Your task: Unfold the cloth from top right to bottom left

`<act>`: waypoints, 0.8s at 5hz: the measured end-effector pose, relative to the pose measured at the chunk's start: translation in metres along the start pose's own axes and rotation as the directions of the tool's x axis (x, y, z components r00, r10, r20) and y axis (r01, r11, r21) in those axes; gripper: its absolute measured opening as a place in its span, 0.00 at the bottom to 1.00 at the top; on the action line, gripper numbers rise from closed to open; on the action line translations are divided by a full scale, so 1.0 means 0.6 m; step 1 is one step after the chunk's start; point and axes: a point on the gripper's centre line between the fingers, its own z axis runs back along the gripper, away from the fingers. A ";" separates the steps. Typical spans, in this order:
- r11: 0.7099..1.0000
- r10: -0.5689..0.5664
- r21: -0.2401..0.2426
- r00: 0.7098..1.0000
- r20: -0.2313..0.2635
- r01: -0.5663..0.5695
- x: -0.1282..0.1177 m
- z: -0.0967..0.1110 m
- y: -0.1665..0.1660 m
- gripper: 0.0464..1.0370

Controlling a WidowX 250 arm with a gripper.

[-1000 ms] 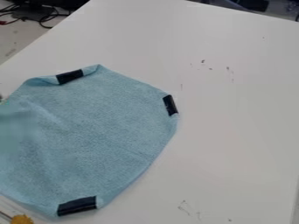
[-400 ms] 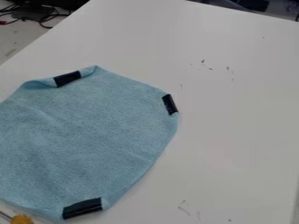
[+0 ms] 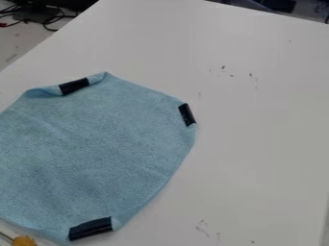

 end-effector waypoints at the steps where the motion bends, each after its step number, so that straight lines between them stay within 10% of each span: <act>1: 0.996 -0.085 -0.025 0.994 0.073 0.087 0.035 0.023 -0.032 0.96; 2: 0.973 -0.211 -0.061 0.965 0.156 0.222 0.079 0.046 -0.116 0.96; 4: 0.941 -0.318 -0.079 0.940 0.122 0.329 0.096 0.058 -0.250 0.96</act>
